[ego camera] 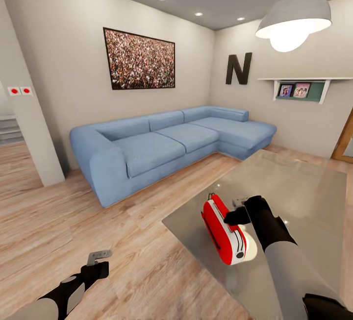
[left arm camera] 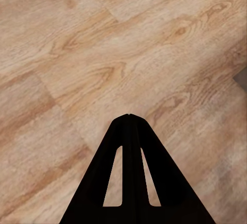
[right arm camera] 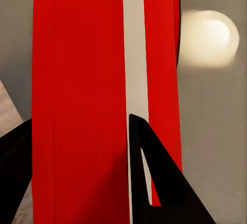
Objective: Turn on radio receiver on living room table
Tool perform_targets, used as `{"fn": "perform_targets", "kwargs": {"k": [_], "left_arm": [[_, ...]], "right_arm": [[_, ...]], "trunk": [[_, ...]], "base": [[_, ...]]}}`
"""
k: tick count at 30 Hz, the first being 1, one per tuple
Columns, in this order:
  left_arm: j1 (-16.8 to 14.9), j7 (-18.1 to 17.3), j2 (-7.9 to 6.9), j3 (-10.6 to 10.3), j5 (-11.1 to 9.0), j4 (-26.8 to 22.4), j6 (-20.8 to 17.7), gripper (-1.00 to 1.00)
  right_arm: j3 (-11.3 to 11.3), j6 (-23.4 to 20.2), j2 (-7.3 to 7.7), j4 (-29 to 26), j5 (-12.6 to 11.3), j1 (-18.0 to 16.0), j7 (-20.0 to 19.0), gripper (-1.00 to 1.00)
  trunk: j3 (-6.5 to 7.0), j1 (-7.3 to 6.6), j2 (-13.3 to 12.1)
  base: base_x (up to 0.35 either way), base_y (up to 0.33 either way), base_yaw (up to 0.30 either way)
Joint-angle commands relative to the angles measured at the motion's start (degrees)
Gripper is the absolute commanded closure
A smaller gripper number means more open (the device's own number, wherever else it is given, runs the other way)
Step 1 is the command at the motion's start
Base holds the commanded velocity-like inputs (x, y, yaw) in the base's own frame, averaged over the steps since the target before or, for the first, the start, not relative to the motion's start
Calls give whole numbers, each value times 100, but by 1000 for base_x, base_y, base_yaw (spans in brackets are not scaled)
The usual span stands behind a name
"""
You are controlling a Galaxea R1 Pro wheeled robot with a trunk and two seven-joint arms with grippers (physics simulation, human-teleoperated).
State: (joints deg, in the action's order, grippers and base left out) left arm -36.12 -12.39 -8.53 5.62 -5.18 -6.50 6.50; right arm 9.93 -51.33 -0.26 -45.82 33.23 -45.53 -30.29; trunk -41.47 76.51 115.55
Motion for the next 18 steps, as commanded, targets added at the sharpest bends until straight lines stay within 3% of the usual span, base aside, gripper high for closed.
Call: {"fn": "perform_targets", "kwargs": {"k": [1,18], "left_arm": [[0,0,0,1,0,0,0,100],[0,-12,0,1,-9,0,0,100]], "right_arm": [[1,0,0,-3,-29,-3,-3,100],[1,0,0,2,-27,-1,5,100]], "trunk": [[-18,22,42],[-90,110,202]], "base": [[0,0,0],[0,0,0]]}}
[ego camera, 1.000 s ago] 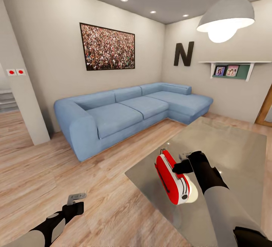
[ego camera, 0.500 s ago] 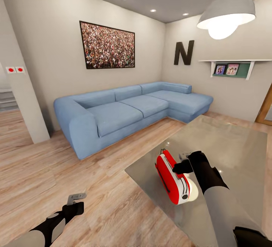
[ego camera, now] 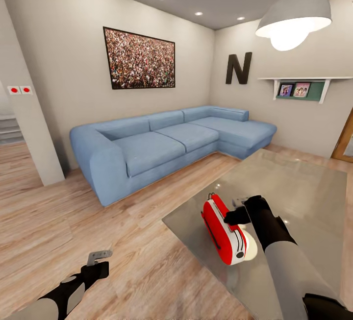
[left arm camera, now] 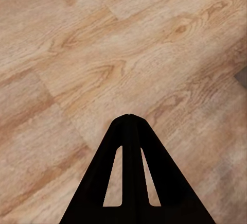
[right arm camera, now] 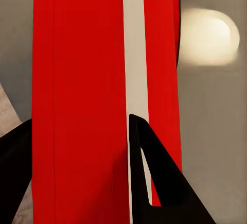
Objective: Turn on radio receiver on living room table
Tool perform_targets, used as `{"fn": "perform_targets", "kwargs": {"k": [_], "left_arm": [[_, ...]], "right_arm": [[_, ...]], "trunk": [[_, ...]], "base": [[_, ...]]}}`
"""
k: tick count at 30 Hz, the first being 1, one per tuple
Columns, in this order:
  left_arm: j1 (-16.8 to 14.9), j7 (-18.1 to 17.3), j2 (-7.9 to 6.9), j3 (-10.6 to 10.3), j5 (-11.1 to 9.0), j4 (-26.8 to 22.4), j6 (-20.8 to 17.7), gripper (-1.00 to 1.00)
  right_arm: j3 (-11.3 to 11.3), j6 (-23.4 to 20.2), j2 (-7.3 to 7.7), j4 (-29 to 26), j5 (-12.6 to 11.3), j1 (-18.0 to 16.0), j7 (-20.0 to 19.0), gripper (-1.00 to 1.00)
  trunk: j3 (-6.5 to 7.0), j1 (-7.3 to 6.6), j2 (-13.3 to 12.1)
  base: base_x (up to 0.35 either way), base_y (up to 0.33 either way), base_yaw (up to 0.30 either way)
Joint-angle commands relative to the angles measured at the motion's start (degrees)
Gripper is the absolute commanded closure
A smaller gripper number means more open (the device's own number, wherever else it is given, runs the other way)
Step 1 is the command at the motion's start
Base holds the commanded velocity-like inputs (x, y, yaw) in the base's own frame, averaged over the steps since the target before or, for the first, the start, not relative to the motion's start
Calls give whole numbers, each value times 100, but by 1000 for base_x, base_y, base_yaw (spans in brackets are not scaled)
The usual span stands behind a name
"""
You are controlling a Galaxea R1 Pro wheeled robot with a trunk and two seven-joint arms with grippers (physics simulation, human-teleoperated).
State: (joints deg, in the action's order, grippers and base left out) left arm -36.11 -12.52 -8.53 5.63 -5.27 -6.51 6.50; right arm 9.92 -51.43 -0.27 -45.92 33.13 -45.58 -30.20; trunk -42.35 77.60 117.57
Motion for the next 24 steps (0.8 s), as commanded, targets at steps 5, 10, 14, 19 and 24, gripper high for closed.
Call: {"fn": "perform_targets", "kwargs": {"k": [5,10,14,19,24], "left_arm": [[-2,3,0,0,0,0,0,100],[-2,-1,0,0,0,0,0,100],[-2,1,2,0,0,0,0,100],[-2,3,8,0,0,0,0,100],[-2,3,9,0,0,0,0,100]], "right_arm": [[2,11,0,12,-17,5,-3,100],[2,11,0,12,-17,2,-3,100],[2,11,0,13,-17,5,-3,100],[-5,12,0,15,-10,2,0,100],[-9,20,0,90,-8,2,12,-100]], "trunk": [[-74,90,161],[-74,90,161],[-74,90,161],[-74,90,161],[-74,90,161]], "base": [[0,0,0],[0,0,0],[0,0,0],[0,0,0],[0,0,0]]}}
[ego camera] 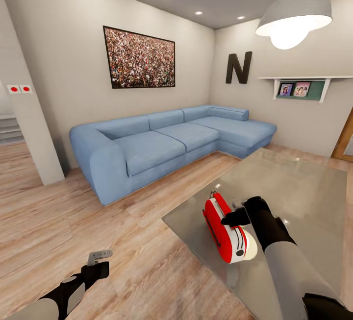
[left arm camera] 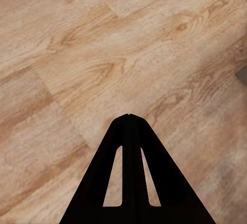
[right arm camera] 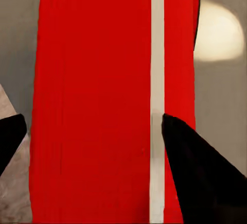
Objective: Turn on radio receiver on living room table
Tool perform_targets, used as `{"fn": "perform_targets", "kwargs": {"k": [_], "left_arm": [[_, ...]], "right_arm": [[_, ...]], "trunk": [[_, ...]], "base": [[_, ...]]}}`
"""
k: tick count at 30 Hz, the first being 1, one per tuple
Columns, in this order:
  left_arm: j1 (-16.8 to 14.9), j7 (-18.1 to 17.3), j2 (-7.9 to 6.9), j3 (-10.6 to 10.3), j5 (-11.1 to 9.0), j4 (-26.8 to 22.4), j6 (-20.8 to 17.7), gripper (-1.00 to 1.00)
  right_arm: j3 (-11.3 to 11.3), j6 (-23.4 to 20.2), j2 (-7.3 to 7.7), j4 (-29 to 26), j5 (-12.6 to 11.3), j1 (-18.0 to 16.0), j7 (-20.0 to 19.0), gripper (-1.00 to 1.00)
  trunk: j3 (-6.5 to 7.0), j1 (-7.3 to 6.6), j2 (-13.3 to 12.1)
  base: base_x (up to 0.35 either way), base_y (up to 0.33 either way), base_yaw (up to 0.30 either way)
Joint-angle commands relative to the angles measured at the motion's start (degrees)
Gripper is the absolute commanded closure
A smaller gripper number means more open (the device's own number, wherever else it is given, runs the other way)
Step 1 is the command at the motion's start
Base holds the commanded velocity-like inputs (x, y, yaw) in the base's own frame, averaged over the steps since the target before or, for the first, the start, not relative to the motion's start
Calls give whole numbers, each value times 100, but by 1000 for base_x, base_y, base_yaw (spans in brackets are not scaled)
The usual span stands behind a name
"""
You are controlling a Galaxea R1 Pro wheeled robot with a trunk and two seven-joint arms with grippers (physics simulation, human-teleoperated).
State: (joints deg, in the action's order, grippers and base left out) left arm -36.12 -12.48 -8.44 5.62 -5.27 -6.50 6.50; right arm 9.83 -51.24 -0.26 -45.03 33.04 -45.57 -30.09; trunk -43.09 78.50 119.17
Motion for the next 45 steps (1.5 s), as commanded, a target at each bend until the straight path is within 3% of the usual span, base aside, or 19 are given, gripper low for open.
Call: {"fn": "perform_targets", "kwargs": {"k": [1,14,45], "left_arm": [[0,0,0,0,0,0,0,100],[0,13,-6,-6,26,0,36,100],[0,18,-18,-18,49,0,22,100]], "right_arm": [[-3,3,0,28,0,0,1,-100],[-15,9,0,82,7,3,3,-100],[-35,31,0,82,39,2,96,-100]], "trunk": [[0,0,0],[0,0,0],[557,-681,-1243]], "base": [[0,0,0],[0,0,0],[0,0,0]]}}
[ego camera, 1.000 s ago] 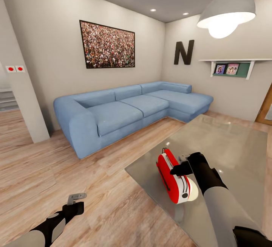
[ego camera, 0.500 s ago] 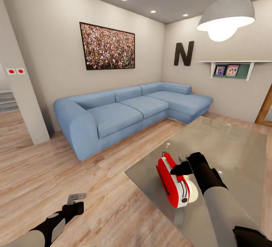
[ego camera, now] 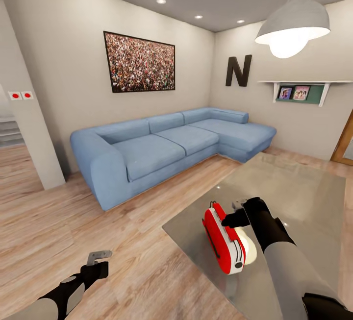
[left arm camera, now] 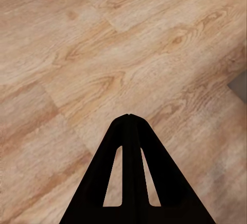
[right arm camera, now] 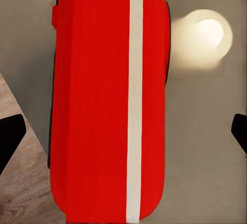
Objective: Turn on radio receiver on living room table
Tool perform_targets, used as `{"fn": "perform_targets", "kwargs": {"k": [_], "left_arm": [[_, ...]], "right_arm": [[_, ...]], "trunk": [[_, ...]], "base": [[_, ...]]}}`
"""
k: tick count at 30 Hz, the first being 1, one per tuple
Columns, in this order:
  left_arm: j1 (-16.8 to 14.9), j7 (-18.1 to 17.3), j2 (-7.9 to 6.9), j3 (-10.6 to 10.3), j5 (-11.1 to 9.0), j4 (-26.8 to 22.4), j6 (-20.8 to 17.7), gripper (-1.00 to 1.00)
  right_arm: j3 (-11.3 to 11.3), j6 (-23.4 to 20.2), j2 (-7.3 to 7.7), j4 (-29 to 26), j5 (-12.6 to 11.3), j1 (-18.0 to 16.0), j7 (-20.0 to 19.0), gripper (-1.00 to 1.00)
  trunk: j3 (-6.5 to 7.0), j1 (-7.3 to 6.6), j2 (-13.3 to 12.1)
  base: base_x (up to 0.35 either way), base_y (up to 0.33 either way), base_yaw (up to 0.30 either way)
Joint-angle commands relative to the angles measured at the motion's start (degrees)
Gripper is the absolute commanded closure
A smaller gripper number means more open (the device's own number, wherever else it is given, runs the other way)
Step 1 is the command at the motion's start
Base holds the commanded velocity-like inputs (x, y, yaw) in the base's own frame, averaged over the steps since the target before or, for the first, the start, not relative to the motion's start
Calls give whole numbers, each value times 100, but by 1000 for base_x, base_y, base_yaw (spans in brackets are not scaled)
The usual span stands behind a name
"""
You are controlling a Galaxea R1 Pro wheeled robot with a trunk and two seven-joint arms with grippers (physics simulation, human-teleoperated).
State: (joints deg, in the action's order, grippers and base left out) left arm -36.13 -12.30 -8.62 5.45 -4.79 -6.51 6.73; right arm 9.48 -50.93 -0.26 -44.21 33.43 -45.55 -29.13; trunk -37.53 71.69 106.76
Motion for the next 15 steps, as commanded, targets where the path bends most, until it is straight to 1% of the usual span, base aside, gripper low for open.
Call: {"fn": "perform_targets", "kwargs": {"k": [1,15], "left_arm": [[0,0,0,-1,2,0,-2,100],[0,0,-10,-1,-2,0,-5,100]], "right_arm": [[0,1,0,0,-1,1,8,-100],[1,4,0,0,-3,1,22,-100]], "trunk": [[18,-23,-42],[270,-330,-603]], "base": [[0,0,0],[-2,0,0]]}}
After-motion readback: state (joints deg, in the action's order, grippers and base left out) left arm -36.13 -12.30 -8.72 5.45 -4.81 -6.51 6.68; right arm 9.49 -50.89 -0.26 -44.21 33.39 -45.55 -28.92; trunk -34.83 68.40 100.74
